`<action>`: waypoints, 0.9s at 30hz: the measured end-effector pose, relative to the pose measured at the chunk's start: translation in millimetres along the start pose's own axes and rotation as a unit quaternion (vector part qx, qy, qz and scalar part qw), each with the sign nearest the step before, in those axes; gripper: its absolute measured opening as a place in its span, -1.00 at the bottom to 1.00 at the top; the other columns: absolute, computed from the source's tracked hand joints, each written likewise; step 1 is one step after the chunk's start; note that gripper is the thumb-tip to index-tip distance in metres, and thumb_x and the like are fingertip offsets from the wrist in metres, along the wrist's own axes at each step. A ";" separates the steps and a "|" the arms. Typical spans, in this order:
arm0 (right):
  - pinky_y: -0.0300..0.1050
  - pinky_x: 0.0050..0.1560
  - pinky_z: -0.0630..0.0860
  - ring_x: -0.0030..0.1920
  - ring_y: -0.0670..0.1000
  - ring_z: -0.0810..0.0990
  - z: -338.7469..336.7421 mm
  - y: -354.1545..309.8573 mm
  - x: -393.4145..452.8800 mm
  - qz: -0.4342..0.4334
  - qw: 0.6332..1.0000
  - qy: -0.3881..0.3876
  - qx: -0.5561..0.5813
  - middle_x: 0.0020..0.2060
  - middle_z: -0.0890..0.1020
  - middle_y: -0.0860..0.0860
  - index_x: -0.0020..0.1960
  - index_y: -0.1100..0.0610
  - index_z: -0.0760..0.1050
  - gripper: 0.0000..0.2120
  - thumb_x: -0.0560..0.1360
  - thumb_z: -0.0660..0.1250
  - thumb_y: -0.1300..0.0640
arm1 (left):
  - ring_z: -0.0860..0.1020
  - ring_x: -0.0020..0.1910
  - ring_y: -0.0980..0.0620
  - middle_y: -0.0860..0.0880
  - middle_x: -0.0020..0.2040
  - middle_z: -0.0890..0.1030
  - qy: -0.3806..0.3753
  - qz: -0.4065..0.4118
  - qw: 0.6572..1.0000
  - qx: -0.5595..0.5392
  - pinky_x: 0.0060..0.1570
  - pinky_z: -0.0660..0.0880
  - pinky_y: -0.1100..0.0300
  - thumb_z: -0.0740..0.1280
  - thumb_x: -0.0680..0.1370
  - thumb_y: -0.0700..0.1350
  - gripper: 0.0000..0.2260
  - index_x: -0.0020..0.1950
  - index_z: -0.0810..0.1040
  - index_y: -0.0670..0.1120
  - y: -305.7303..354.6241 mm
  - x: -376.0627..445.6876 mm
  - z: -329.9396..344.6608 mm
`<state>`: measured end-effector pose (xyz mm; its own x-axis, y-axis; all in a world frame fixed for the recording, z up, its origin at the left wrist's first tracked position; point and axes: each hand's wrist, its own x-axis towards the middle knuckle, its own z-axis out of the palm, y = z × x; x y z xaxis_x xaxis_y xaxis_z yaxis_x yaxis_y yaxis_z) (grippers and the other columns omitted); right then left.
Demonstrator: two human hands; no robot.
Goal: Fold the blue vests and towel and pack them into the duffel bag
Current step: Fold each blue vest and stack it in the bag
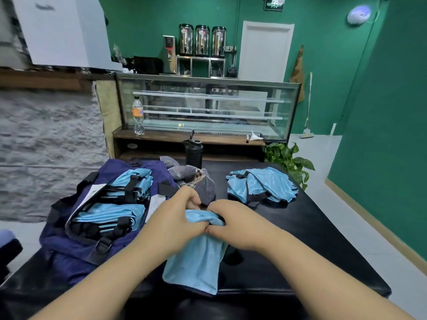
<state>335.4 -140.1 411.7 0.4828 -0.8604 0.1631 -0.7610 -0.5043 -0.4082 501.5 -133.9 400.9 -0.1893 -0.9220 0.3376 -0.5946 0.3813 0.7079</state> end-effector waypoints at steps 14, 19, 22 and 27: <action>-0.14 -0.01 0.53 -0.09 -0.03 0.65 30.5 -15.3 68.9 0.133 0.884 0.090 0.438 -0.09 0.69 0.00 0.01 0.09 0.59 -0.87 0.56 0.31 0.07 | 0.58 -0.26 0.19 0.08 -0.17 0.67 -0.070 -0.138 0.988 0.011 -0.12 0.51 0.22 0.44 0.41 0.02 -0.82 -0.02 0.63 0.02 -92.2 -17.3 -90.0; 0.00 0.09 0.56 -0.01 0.08 0.68 66.9 -20.4 94.0 0.207 0.833 0.085 0.505 -0.06 0.71 0.08 0.03 0.18 0.60 -0.84 0.56 0.31 0.11 | 0.51 -0.37 0.07 0.02 -0.39 0.57 0.033 -0.211 0.972 -0.098 -0.30 0.46 0.20 0.47 0.44 -0.18 -0.94 -0.20 0.62 -0.08 -120.7 -4.5 -115.1; 0.05 -0.10 0.56 -0.18 0.12 0.65 92.3 -31.2 111.9 0.250 0.824 0.089 0.501 -0.14 0.70 0.15 -0.06 0.22 0.60 -0.84 0.52 0.34 0.13 | 0.63 -0.19 -0.01 -0.10 -0.15 0.70 0.068 -0.269 0.938 -0.209 -0.10 0.58 0.15 0.40 0.50 -0.25 -0.94 -0.05 0.65 -0.18 -148.9 7.0 -122.1; -0.19 -0.30 0.40 -0.33 0.00 0.38 122.1 -47.3 138.8 0.303 0.821 0.119 0.469 -0.28 0.43 0.04 -0.05 0.16 0.35 -0.79 0.41 0.32 0.11 | 0.42 -0.36 -0.02 -0.13 -0.39 0.51 0.116 -0.323 0.926 -0.155 -0.23 0.34 0.10 0.37 0.52 -0.24 -0.82 -0.29 0.51 -0.23 -202.4 21.3 -125.6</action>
<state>491.4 -226.8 343.9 -0.0447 -0.9789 -0.1995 -0.1077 0.2033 -0.9732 716.0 -222.3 342.7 0.3216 -0.9393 -0.1198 -0.2660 -0.2110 0.9406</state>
